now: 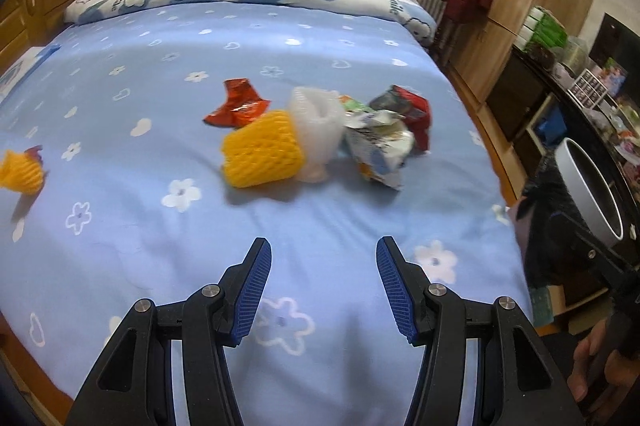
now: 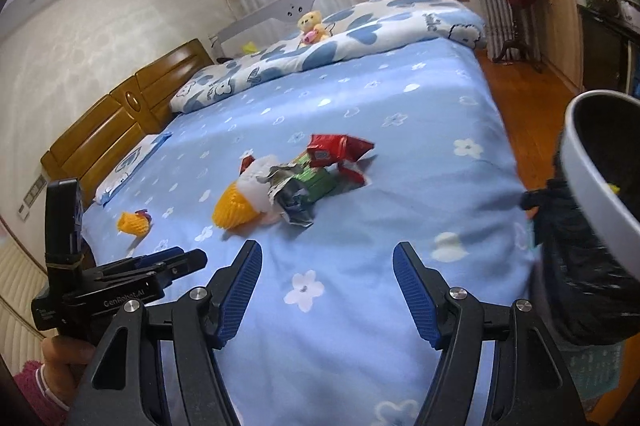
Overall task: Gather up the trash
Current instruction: 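Move both open tools back over the trash on the bed, then grasp the yellow foam net with the left tool while the right tool grasps the white wrapper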
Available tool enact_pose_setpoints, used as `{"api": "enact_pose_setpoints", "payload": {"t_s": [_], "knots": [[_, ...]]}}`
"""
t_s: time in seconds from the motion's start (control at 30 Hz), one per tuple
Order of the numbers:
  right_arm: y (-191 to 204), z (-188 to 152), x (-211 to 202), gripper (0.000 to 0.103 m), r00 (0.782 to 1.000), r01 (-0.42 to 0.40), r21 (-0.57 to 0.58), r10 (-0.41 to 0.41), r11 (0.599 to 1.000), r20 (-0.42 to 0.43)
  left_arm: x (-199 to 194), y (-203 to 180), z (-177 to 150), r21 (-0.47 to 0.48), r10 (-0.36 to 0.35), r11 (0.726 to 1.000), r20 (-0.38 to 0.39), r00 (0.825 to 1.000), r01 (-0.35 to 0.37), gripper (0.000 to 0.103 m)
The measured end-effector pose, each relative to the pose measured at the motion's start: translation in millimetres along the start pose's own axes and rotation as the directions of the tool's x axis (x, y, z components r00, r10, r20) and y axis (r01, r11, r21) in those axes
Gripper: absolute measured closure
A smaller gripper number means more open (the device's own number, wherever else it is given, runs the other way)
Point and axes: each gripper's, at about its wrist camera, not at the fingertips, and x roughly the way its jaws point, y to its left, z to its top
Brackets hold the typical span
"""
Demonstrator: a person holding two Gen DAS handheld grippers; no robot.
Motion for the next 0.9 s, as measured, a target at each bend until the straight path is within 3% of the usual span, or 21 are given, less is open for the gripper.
{"api": "enact_pose_setpoints", "payload": {"t_s": [0.4, 0.9], "knots": [[27, 1, 48, 0.033, 0.996, -0.053, -0.031, 0.051, 0.998, -0.076, 30, 33, 24, -0.007, 0.020, 1.000, 0.003, 1.000, -0.020, 0.049], [37, 20, 115, 0.034, 0.989, -0.075, -0.014, 0.073, 0.997, -0.132, 102, 44, 58, 0.087, -0.024, 0.996, -0.046, 0.999, 0.028, 0.043]]}}
